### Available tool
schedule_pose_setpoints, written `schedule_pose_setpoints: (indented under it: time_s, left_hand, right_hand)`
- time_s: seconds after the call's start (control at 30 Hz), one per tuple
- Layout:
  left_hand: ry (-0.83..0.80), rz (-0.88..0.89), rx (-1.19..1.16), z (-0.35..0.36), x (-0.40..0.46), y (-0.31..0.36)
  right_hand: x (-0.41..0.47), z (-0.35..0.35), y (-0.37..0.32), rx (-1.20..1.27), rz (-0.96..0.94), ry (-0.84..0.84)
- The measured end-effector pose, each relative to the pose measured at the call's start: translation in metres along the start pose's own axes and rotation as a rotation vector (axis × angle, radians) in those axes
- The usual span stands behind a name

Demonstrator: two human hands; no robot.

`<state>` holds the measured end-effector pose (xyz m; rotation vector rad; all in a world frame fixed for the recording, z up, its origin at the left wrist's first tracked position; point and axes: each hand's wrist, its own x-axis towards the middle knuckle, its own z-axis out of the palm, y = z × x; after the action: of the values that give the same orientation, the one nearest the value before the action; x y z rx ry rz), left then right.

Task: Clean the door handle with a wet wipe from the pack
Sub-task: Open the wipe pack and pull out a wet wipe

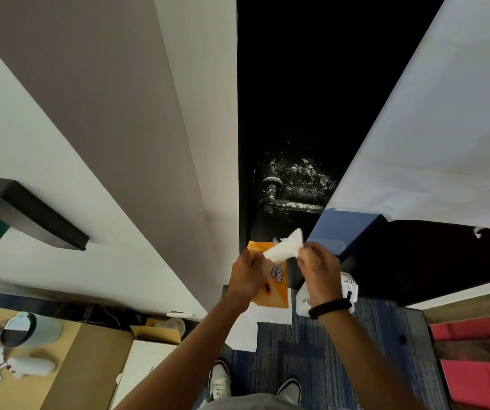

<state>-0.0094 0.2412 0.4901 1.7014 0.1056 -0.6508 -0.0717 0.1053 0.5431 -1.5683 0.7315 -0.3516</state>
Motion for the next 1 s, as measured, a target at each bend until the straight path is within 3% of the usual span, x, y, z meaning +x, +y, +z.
schedule_pose_setpoints:
  time_s: [0.1,0.37,0.53,0.77,0.87,1.0]
  left_hand:
    - [-0.011,-0.037,-0.049,-0.011,-0.004,-0.017]
    - [-0.091,0.02,0.054,-0.006,-0.021,0.024]
    - [-0.17,0.21,0.068,-0.008,-0.021,0.04]
    - [-0.265,0.355,0.026,-0.011,-0.025,0.05]
    - [-0.289,0.347,0.031,-0.014,-0.026,0.053]
    - [-0.276,0.202,0.033,-0.018,-0.031,0.066]
  right_hand:
    - [0.004,-0.013,-0.015,0.089,-0.041,-0.041]
    - [0.015,-0.018,-0.009,-0.128,-0.201,-0.214]
    - [0.015,-0.009,-0.005,-0.225,-0.314,-0.219]
    - [0.028,-0.014,-0.008,-0.19,-0.299,-0.172]
    - [0.026,-0.016,-0.019,-0.15,-0.305,-0.208]
    - [0.018,-0.015,-0.034,-0.079,-0.312,-0.268]
